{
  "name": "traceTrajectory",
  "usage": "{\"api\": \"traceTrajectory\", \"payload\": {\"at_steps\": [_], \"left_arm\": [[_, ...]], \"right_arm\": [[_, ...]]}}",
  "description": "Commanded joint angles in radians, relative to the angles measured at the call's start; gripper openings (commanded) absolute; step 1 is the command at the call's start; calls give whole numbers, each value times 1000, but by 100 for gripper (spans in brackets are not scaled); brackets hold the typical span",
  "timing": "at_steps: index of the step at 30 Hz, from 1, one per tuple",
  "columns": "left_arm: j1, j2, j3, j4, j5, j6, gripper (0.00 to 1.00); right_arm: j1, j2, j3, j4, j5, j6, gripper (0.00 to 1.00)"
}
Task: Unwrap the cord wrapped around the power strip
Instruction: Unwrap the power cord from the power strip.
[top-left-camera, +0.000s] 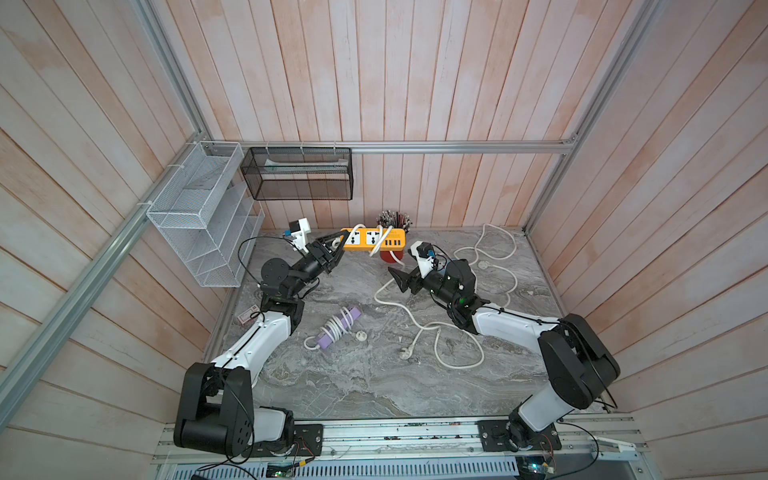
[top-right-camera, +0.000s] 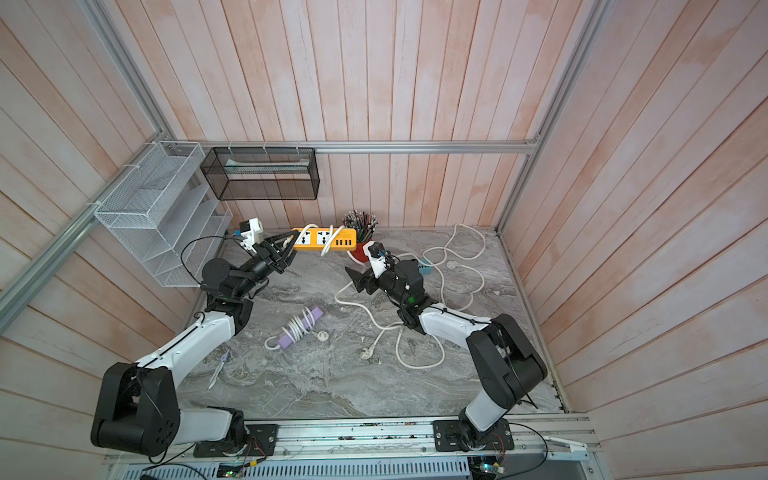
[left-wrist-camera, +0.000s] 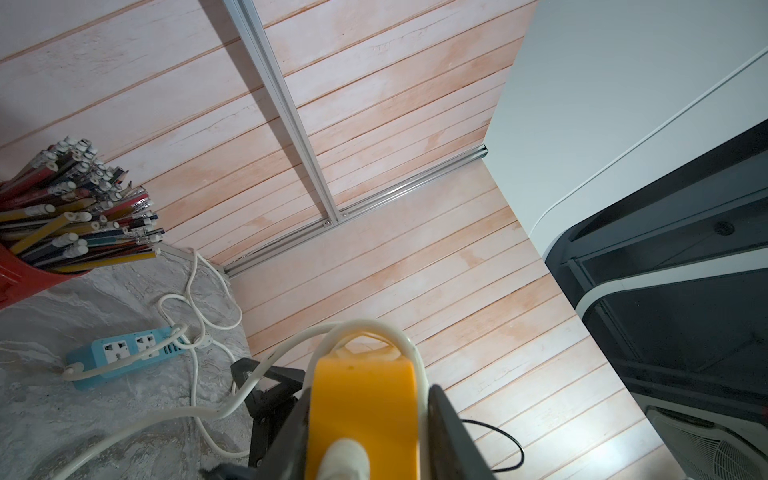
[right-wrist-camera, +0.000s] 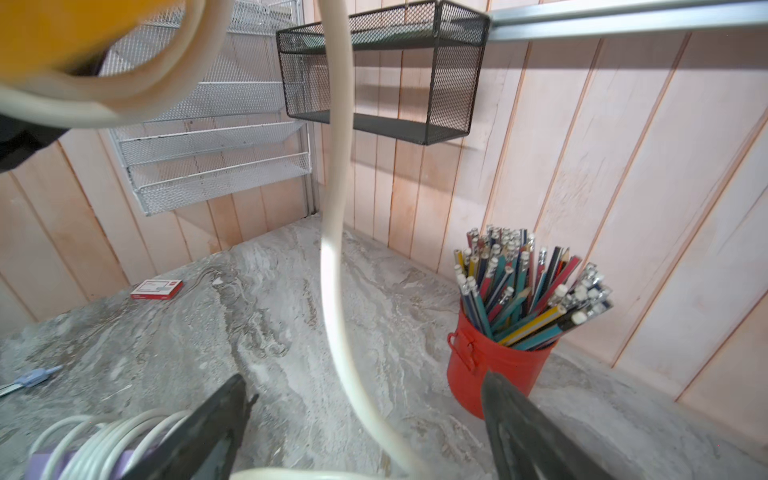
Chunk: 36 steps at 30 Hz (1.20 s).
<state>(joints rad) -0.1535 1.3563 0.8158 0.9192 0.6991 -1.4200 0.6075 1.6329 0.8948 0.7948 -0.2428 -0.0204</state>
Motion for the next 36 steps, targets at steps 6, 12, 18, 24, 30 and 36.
{"api": "traceTrajectory", "payload": {"at_steps": [6, 12, 18, 24, 30, 36], "left_arm": [[-9, -49, -19, 17, -4, -19, 0], [-19, -63, -28, 27, -9, -37, 0], [-20, -84, -53, 6, -13, -33, 0], [-20, -93, -88, 1, -21, -27, 0], [-19, -92, -110, -8, -34, -10, 0], [-11, -72, -118, 20, -43, -15, 0]], "right_arm": [[5, 79, 50, 103, -5, 26, 55], [5, 100, 69, 118, -13, 49, 50], [2, 89, 91, 88, -7, 59, 0], [-12, 37, 86, 62, -9, 65, 0], [-36, -39, 81, 4, -31, 55, 0], [-35, -156, 29, -56, -62, 40, 0]]}}
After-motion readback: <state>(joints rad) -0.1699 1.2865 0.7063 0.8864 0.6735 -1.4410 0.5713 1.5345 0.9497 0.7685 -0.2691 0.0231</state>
